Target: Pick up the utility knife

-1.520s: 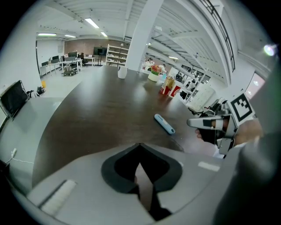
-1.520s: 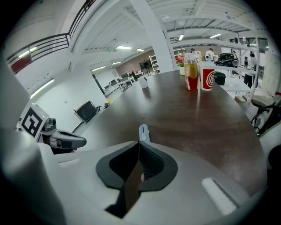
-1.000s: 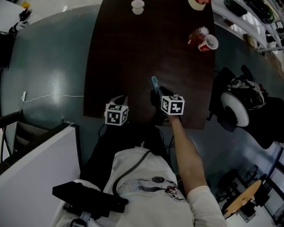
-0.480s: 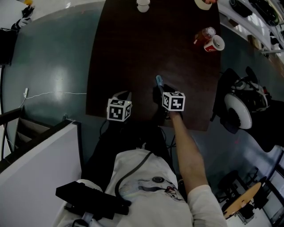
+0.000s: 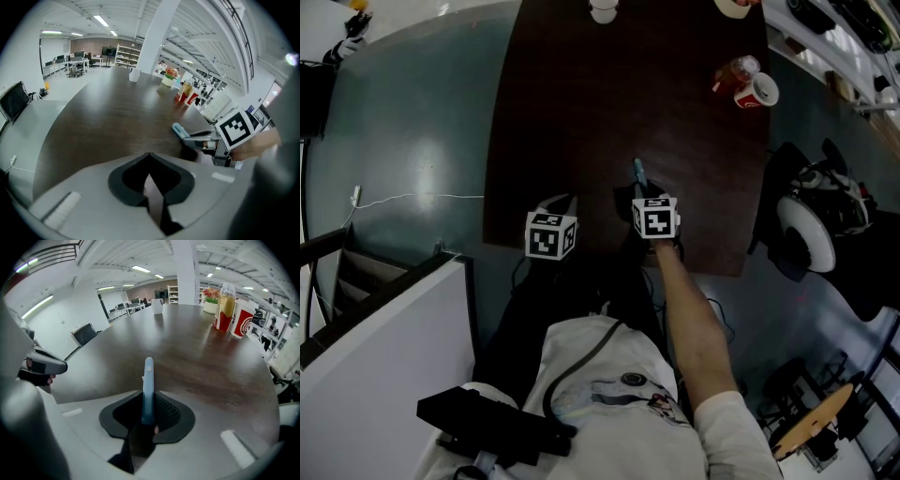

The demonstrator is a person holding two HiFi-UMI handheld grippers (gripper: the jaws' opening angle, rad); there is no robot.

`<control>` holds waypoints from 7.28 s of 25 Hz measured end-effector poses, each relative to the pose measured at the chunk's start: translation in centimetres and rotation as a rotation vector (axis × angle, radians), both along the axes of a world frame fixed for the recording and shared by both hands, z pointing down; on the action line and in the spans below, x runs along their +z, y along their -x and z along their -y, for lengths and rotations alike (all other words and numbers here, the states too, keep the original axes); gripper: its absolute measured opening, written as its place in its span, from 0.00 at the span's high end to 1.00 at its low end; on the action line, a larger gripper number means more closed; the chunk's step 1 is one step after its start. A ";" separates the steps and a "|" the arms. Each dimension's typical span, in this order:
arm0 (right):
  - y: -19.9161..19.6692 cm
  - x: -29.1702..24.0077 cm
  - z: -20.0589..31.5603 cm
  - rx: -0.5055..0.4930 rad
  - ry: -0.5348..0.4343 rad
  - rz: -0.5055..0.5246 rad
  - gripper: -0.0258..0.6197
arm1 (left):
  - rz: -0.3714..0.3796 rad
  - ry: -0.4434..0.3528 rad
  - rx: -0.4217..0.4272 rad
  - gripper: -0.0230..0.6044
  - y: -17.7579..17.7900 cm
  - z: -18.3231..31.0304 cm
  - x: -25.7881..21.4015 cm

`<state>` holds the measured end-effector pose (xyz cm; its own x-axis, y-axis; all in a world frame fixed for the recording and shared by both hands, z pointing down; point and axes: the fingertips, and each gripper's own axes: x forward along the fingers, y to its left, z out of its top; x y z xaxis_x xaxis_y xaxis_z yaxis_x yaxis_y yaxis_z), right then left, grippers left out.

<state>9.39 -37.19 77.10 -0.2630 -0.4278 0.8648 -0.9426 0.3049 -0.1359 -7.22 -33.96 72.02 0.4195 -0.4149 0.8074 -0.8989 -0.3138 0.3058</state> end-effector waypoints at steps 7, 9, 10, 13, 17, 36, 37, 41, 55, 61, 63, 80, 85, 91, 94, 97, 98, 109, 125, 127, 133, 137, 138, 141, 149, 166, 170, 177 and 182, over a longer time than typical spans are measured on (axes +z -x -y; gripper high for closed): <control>0.2 0.1 -0.1 -0.014 0.003 -0.032 0.85 | 0.002 0.003 -0.006 0.97 0.5 -0.2 0.2; -0.1 0.2 0.0 -0.010 0.008 -0.032 0.85 | -0.003 -0.001 -0.005 0.97 0.3 -0.2 0.1; -0.3 0.2 0.0 -0.005 0.002 -0.031 0.85 | -0.005 -0.006 -0.004 0.97 0.2 -0.2 0.0; -0.7 -1.0 0.1 0.024 -0.050 -0.005 0.85 | -0.014 -0.033 -0.008 0.97 0.2 0.2 -0.7; -1.1 -4.6 0.9 0.059 -0.182 0.031 0.85 | -0.026 -0.139 -0.019 0.97 0.3 1.7 -2.8; -4.9 -31.1 -0.9 0.218 -0.836 0.086 0.85 | -0.162 -0.756 0.002 0.97 -2.8 6.8 -26.0; -5.2 -31.9 -1.4 0.223 -0.856 0.086 0.85 | -0.168 -0.777 0.001 0.97 -2.8 6.6 -27.0; -5.8 -34.3 -2.8 0.246 -0.919 0.082 0.85 | -0.187 -0.827 0.010 0.97 -3.4 5.8 -29.1; -2.7 -37.9 -5.5 0.192 -0.985 0.097 0.85 | -0.219 -0.847 0.057 0.97 -2.3 2.3 -30.9; -1.4 -38.3 -7.6 0.156 -0.988 0.111 0.85 | -0.222 -0.849 0.046 0.97 -1.7 0.4 -31.2; -1.3 -38.5 -8.3 0.144 -0.998 0.120 0.85 | -0.220 -0.856 0.041 0.97 -1.8 -0.3 -31.3; -1.5 -38.5 -22.1 0.045 -1.004 0.210 0.85 | -0.186 -0.867 -0.036 0.97 -3.1 -14.7 -31.5; -1.7 -38.4 -25.5 0.039 -0.994 0.224 0.85 | -0.171 -0.859 -0.042 0.97 -3.3 -18.3 -31.3; -1.5 -38.5 -27.9 0.045 -0.994 0.227 0.85 | -0.171 -0.862 -0.037 0.97 -3.1 -20.5 -31.4; -0.9 -38.5 -28.4 0.046 -0.992 0.227 0.85 | -0.175 -0.865 -0.039 0.97 -2.5 -21.1 -31.5; -0.1 -38.5 -28.8 0.046 -0.995 0.224 0.85 | -0.180 -0.866 -0.037 0.97 -1.7 -21.7 -31.4; 0.3 -38.5 -29.0 0.050 -0.997 0.222 0.85 | -0.181 -0.867 -0.034 0.97 -1.4 -22.0 -31.3; 3.9 -38.6 -32.5 0.085 -1.002 0.219 0.85 | -0.185 -0.874 -0.036 0.97 3.3 -25.9 -31.6; 5.1 -40.1 -40.3 0.106 -1.041 0.187 0.85 | -0.209 -0.918 -0.013 0.97 4.7 -33.0 -33.7; 5.0 -40.5 -41.2 0.104 -1.046 0.190 0.85 | -0.208 -0.923 -0.015 0.97 4.6 -33.8 -34.1; 4.4 -41.0 -44.2 0.086 -1.062 0.216 0.85 | -0.207 -0.956 -0.030 0.97 2.7 -36.7 -34.9; 3.7 -41.3 -47.0 0.070 -1.064 0.228 0.85 | -0.193 -0.959 -0.024 0.97 1.1 -39.8 -35.2; 3.5 -41.5 -47.6 0.067 -1.067 0.233 0.85 | -0.190 -0.958 -0.024 0.97 0.8 -40.5 -35.2; 2.8 -41.7 -49.8 0.052 -1.071 0.242 0.85 | -0.181 -0.947 -0.026 0.97 -0.2 -42.8 -34.7; 1.9 -41.0 -54.2 0.073 -1.047 0.274 0.85 | -0.158 -0.928 -0.022 0.97 -1.0 -47.4 -34.1; 2.0 -42.0 -53.5 0.122 -1.068 0.263 0.85 | -0.184 -0.965 0.044 0.97 -1.2 -46.4 -35.7; 2.3 -42.1 -52.5 0.114 -1.077 0.252 0.85 | -0.189 -0.968 0.045 0.97 -1.1 -45.2 -35.7; 2.3 -42.1 -51.9 0.123 -1.077 0.240 0.85 | -0.190 -0.971 0.054 0.97 -1.0 -44.5 -35.8; 2.4 -42.3 -51.7 0.120 -1.083 0.239 0.85 | -0.193 -0.973 0.058 0.97 -1.1 -44.3 -35.8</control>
<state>6.95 14.49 34.84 -0.2789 -0.9591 -0.0478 -0.9592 0.2807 -0.0351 -6.13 10.34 36.21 0.5482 -0.8353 0.0419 -0.8363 -0.5474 0.0309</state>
